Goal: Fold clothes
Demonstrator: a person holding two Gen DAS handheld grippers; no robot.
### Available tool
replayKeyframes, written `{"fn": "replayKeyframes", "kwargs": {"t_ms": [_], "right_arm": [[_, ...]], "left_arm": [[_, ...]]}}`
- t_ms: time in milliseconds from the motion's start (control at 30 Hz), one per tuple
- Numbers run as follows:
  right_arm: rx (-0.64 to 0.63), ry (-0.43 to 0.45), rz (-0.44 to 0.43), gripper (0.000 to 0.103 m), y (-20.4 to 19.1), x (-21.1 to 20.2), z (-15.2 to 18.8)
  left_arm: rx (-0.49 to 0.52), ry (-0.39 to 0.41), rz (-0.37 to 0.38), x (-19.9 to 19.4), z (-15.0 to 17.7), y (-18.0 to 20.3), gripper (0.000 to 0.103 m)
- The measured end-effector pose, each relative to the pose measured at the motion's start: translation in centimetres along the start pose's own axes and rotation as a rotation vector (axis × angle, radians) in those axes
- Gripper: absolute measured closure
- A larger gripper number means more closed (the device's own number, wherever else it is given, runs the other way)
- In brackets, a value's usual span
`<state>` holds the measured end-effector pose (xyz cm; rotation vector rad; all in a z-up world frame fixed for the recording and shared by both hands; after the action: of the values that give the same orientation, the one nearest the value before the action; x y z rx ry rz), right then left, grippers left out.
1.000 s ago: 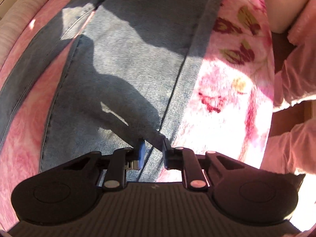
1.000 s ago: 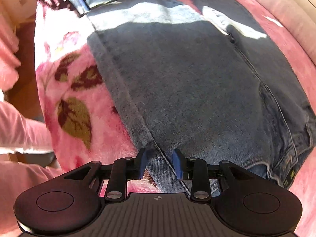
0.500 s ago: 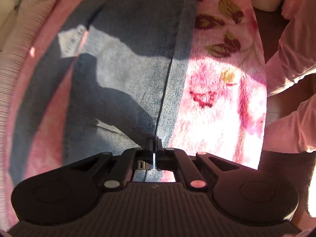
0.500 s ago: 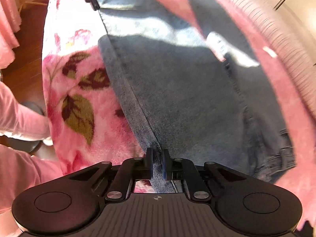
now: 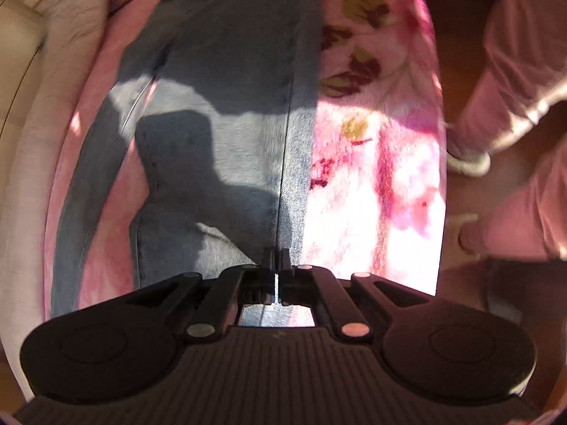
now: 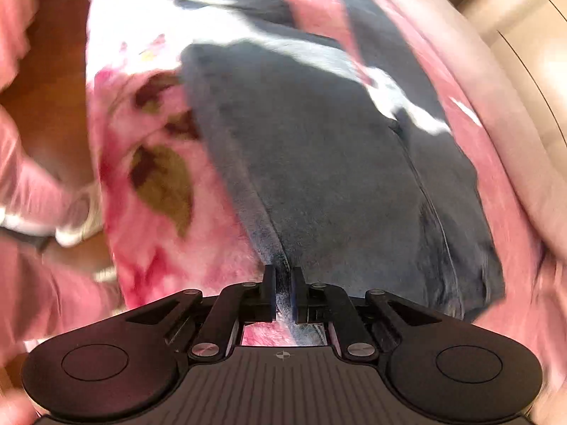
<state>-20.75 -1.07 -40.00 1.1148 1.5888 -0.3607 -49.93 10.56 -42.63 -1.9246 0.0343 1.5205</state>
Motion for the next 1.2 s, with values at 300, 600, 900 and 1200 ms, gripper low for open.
{"fn": "replayKeyframes", "kwargs": {"t_ms": [300, 600, 900, 1200], "right_arm": [[0.204, -0.152, -0.080, 0.066, 2.1, 1.4, -0.8], [0.584, -0.110, -0.072, 0.064, 7.2, 0.1, -2.0], [0.573, -0.152, -0.025, 0.064, 6.5, 1.8, -3.2], [0.572, -0.220, 0.008, 0.064, 5.7, 4.0, -3.4]], "left_arm": [[-0.517, -0.096, 0.069, -0.2, 1.4, -3.7, 0.094], [-1.544, -0.253, 0.030, -2.0, 15.8, -9.1, 0.075], [-2.357, -0.439, -0.165, -2.7, 33.2, -7.1, 0.071], [-2.477, -0.105, -0.270, -3.7, 35.5, -7.3, 0.100]]}}
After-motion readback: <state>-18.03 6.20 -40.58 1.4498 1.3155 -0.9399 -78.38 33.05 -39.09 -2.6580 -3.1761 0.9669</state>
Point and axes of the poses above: each gripper's, at about its wrist camera, not at the fingertips, and x roughly the way its jaws point, y to its right, z to its underside, the point moved 3 cm from there along x, roughly the way its jaws point, and after that the axes turned 9 degrees about x, right-handed, at the moved point
